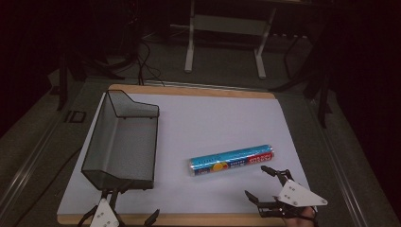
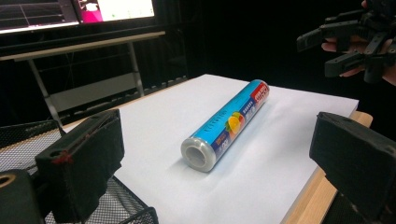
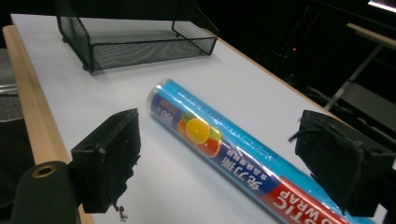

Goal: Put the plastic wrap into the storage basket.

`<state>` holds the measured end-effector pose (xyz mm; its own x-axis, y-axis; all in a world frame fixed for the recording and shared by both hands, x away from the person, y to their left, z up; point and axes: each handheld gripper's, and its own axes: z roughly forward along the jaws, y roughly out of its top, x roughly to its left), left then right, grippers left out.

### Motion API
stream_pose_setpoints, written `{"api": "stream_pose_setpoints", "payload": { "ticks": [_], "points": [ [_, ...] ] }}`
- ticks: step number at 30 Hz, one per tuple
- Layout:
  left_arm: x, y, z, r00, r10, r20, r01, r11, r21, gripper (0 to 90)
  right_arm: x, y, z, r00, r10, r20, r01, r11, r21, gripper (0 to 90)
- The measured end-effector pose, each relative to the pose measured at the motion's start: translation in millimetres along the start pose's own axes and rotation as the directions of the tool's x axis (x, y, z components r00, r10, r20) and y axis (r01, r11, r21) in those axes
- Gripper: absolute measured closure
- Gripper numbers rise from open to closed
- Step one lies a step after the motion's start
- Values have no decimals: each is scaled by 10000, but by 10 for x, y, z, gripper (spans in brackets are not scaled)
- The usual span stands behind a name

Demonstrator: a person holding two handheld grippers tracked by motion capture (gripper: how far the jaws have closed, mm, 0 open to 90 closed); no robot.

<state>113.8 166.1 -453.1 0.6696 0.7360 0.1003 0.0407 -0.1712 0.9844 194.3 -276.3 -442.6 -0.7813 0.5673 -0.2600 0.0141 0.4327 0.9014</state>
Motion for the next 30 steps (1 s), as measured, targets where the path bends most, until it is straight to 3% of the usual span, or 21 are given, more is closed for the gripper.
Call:
{"api": "stream_pose_setpoints", "payload": {
  "ticks": [5,11,15,22,25,29,30],
  "points": [
    [-1,1,-6,10000,2,-51,-2,10000,-11,40,-4,61,20,9998,133,-162,-128,9995,291,143],
    [-8,-1,12,9999,70,-139,-66,9996,284,40,-4,120,66,9995,-216,-232,231,9973,696,128],
    [-8,1,7,9999,31,-134,-29,9998,189,40,-24,171,87,9980,-441,-462,479,9952,850,136],
    [-12,2,8,9999,20,-139,-18,9998,191,41,-102,235,89,9973,-560,-479,587,9967,567,117],
    [-11,3,6,9999,6,-133,-3,9998,176,40,-183,273,119,9972,-130,-736,188,9967,787,101],
    [-10,4,3,9999,3,-134,-1,9999,169,41,-251,303,171,9992,271,-310,-238,9945,1024,100],
    [-11,4,2,9999,6,-136,-4,9999,164,41,-276,307,185,9975,411,-570,-344,9928,1150,97]
  ]
}}
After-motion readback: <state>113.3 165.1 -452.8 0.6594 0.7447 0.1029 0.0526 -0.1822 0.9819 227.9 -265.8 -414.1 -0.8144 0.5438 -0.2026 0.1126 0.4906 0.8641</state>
